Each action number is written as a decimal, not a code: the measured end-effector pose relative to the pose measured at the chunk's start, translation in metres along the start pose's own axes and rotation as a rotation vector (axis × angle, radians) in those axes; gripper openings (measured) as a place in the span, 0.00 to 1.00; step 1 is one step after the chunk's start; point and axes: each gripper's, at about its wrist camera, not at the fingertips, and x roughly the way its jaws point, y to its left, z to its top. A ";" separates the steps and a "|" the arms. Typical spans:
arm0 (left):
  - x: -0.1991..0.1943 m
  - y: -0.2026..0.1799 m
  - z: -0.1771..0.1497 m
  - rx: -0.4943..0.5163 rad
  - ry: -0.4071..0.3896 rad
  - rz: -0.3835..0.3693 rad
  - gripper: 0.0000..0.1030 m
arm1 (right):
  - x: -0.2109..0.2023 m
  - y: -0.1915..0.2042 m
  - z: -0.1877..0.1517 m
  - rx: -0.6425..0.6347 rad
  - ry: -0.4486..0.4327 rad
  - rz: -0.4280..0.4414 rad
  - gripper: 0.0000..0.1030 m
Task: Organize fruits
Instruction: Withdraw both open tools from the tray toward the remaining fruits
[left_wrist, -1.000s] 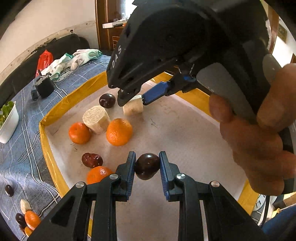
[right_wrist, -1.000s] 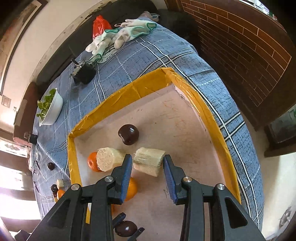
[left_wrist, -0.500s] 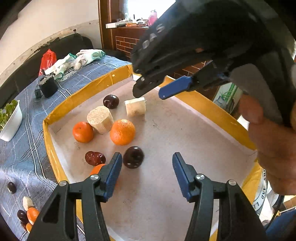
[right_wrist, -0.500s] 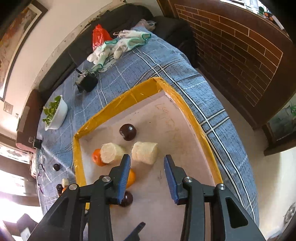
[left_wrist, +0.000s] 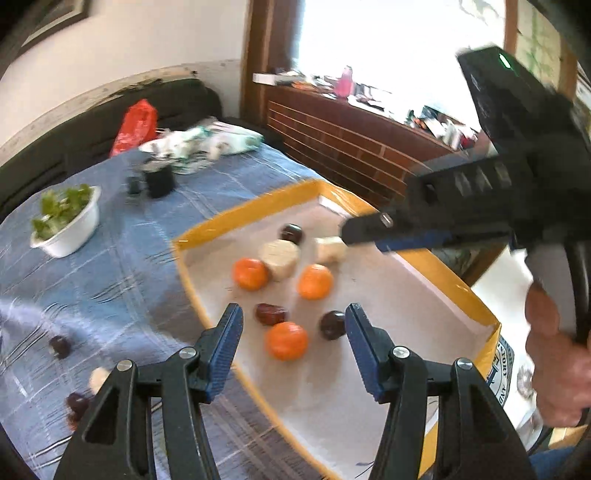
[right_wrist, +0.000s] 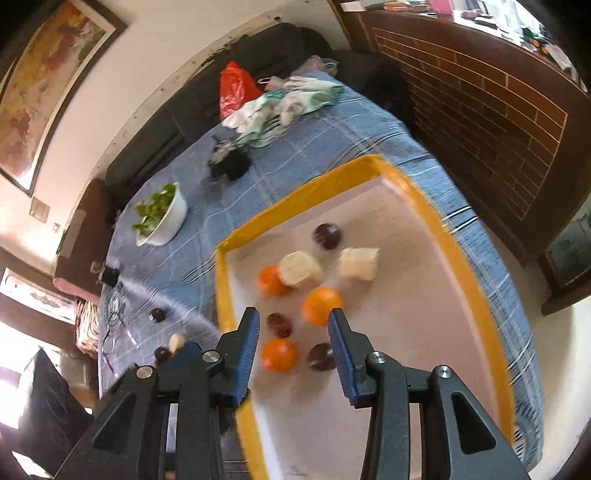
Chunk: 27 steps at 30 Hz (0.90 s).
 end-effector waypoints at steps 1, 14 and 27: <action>-0.006 0.009 -0.001 -0.018 -0.006 0.005 0.55 | 0.001 0.005 -0.004 -0.007 0.004 0.005 0.41; -0.065 0.142 -0.091 -0.353 0.018 0.144 0.55 | 0.040 0.095 -0.084 -0.228 0.168 0.042 0.45; -0.052 0.201 -0.124 -0.358 0.104 0.209 0.55 | 0.072 0.130 -0.122 -0.302 0.256 0.021 0.46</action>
